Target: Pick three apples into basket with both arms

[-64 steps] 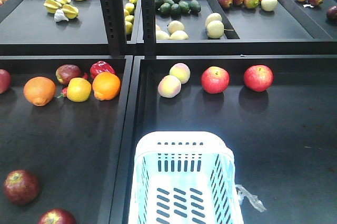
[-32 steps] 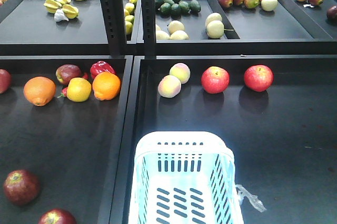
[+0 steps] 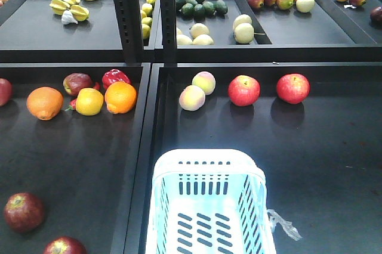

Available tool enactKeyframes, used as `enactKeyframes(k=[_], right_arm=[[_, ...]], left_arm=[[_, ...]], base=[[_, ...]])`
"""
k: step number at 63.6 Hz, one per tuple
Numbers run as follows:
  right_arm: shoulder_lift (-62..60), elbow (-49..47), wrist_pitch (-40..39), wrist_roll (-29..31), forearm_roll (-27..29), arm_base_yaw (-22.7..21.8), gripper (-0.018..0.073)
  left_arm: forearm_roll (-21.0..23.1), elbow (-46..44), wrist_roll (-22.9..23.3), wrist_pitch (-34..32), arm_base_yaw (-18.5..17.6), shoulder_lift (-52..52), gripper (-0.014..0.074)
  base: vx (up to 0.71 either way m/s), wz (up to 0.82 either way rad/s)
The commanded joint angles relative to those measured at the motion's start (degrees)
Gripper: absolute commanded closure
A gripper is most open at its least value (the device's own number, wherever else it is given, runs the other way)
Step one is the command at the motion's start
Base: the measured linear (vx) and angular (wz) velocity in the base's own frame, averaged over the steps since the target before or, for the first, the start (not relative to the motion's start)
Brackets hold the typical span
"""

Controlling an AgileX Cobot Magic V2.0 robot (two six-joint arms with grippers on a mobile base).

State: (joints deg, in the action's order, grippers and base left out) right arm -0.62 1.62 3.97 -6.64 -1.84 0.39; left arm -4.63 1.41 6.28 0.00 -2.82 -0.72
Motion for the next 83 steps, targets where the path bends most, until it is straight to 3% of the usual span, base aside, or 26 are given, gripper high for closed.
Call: enactKeyframes(k=[1,12,28,38,54,63,83], right_arm=[[-0.60,0.83,-4.29,-0.07,-0.64,-0.39,0.0568],[-0.60,0.83,-4.29,-0.07,-0.64,-0.39,0.0568],[-0.60,0.83,-4.29,-0.07,-0.64,-0.39,0.0568],[-0.60,0.83,-4.29,-0.07,-0.64,-0.39,0.0568],[-0.60,0.83,-4.29,-0.07,-0.64,-0.39,0.0568],[-0.60,0.83,-4.29,-0.07,-0.64,-0.39,0.0568],[-0.60,0.83,-4.29,-0.07,-0.64,-0.39,0.0568]], left_arm=[[1.33,0.78,0.48,-4.92,0.11,-0.84,0.0603],[1.23,-2.42,0.48,-3.53,0.11,-0.64,0.0603],[5.68,-13.08,0.27,6.23,0.11,6.91,0.0603],[5.61,-24.53,-1.97,18.25,0.11,16.39,0.0603],[5.66,-41.93,-12.15,37.79,0.11,30.53,0.0603],[5.66,-46.89,-15.90,46.76,0.11,35.38,0.0603],[3.92,-47.05,-16.96,48.47,0.11,36.40,0.0572]], base=[[0.00,0.00],[0.00,0.00],[0.00,0.00],[0.00,0.00],[0.00,0.00],[0.00,0.00],[0.00,0.00]])
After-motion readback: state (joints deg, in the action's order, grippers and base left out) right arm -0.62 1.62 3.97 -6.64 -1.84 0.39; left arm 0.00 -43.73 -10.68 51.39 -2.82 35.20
